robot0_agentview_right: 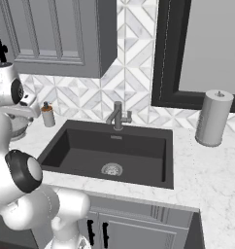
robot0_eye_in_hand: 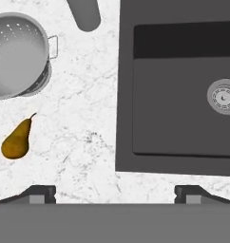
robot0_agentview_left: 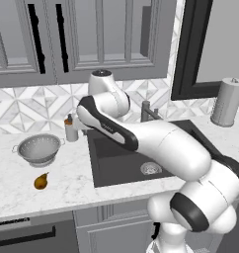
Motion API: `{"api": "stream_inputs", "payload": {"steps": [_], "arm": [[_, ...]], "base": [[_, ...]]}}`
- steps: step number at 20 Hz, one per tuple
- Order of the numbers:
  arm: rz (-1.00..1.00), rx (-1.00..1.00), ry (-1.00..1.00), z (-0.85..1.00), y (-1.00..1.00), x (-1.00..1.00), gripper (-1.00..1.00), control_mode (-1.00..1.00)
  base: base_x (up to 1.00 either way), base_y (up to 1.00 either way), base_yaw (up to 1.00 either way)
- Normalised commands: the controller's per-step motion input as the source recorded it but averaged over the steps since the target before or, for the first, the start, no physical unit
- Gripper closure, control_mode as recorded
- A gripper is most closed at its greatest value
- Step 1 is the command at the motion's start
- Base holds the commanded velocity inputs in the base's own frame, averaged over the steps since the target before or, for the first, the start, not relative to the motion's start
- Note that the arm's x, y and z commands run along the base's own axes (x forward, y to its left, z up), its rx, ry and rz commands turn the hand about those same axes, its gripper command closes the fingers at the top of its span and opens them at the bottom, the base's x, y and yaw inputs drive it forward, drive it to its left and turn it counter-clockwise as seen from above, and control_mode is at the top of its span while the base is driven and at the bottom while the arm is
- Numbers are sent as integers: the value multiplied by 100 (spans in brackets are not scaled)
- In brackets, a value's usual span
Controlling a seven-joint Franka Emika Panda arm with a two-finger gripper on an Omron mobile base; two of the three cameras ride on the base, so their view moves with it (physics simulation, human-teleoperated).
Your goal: Put the colander in the sink, put the pear in the colander, and turn on the sink faucet and pour water over the colander.
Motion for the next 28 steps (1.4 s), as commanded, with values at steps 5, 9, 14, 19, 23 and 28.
{"api": "stream_inputs", "payload": {"steps": [5,9,14,19,23,28], "arm": [[2,0,0,-37,35,0,-100,-100],[0,0,2,-37,54,0,-100,-100],[1,0,5,-13,28,15,-100,-100],[0,0,4,-21,23,21,-100,-100],[0,0,6,-17,26,34,-100,-100],[0,0,6,-10,23,24,-100,-100]], "base": [[0,0,0],[0,0,0],[0,0,0],[0,0,0],[0,0,0],[0,0,0]]}}
